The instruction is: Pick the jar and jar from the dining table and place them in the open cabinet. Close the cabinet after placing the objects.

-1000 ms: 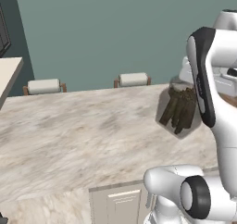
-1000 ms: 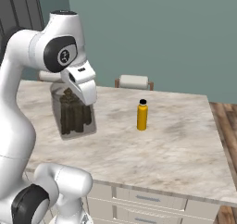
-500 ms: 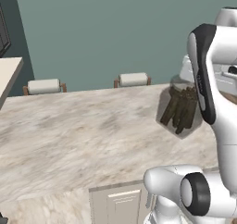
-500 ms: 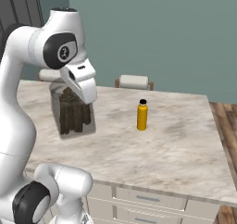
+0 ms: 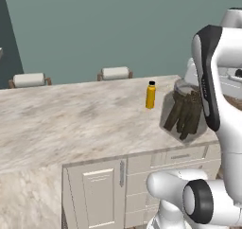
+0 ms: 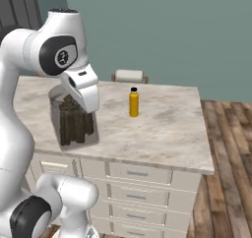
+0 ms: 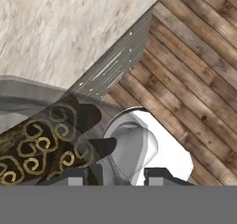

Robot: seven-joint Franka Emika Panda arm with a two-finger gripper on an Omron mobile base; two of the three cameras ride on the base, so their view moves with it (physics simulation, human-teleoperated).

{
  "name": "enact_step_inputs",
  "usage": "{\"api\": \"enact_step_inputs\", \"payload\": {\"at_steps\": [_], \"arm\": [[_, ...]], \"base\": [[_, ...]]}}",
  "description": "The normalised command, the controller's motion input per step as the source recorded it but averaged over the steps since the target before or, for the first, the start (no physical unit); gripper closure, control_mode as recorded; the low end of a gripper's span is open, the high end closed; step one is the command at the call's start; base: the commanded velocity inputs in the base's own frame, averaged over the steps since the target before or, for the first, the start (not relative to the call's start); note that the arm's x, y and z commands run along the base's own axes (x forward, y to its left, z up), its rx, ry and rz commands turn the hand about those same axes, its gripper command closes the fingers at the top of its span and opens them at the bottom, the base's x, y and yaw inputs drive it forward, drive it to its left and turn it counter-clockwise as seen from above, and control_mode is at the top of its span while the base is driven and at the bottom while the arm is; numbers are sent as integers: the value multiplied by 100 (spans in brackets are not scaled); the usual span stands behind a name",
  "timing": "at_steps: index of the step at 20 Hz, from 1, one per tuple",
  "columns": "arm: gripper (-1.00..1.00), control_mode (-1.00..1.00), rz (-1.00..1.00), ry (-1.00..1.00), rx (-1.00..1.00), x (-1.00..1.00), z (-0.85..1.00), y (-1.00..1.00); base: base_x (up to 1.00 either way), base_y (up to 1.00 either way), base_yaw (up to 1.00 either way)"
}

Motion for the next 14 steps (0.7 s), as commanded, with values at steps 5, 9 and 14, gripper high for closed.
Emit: {"api": "enact_step_inputs", "payload": {"at_steps": [5, 9, 14], "arm": [[100, 100, 0, 0, 0, 0, 0, 0], [100, 100, 0, 0, 0, 0, 0, 0], [100, 100, 0, 0, 0, 0, 0, 0]], "base": [[-23, -92, -12], [-15, -100, -6], [-9, -100, 0]]}}
